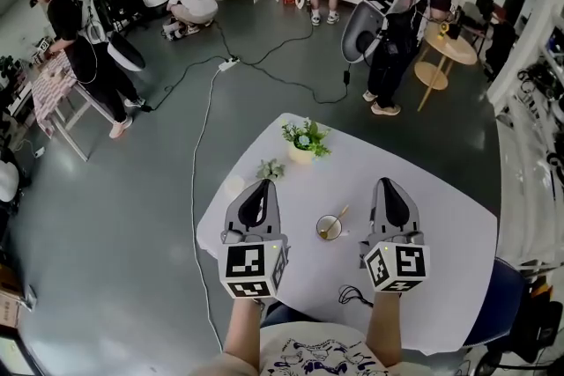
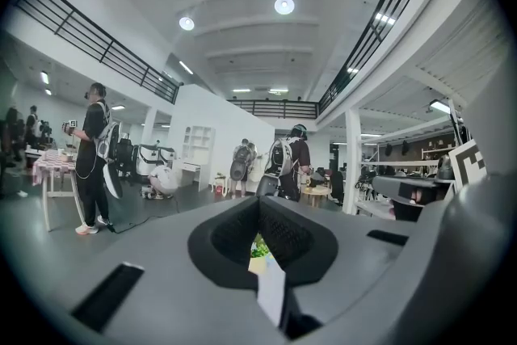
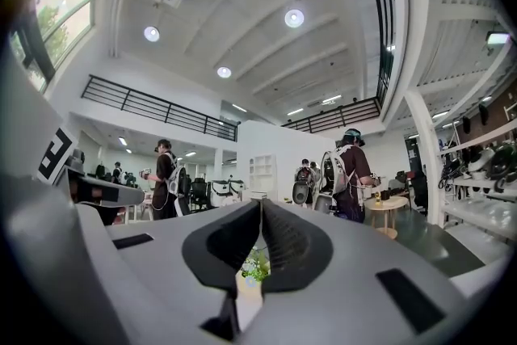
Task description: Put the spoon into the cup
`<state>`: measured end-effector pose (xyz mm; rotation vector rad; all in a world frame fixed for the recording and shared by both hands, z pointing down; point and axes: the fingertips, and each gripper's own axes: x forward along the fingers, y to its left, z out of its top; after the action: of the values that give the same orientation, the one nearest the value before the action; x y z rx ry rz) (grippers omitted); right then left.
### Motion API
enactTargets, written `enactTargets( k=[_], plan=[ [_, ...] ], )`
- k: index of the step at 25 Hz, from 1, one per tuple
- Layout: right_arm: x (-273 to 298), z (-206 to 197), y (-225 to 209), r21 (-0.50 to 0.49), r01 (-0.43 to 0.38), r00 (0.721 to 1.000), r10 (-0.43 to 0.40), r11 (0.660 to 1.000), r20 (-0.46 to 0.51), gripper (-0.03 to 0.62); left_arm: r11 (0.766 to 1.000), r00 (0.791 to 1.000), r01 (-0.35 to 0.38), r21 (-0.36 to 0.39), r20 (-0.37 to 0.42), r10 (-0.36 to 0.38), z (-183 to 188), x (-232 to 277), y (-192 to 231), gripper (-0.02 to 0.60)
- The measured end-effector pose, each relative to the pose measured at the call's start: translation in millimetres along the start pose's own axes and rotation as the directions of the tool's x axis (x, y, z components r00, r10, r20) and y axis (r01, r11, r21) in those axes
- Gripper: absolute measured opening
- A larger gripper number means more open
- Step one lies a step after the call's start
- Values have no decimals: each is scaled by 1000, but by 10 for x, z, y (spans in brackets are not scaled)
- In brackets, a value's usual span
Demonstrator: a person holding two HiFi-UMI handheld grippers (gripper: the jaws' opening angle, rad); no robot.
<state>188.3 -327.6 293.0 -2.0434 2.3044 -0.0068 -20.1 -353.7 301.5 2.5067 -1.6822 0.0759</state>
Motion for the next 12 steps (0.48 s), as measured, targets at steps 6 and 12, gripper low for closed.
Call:
enactTargets(
  k=[6,12],
  plan=[
    [-39,48,3,-6,3,1000,-3,1000,6,20,1000,1000,3,3,11,-3,64,-48,-26,14],
    [-47,23,-26,-16,7,1000,-7,1000,1,20,1000,1000,11,5,13,-11,47,-35,-53,14]
  ],
)
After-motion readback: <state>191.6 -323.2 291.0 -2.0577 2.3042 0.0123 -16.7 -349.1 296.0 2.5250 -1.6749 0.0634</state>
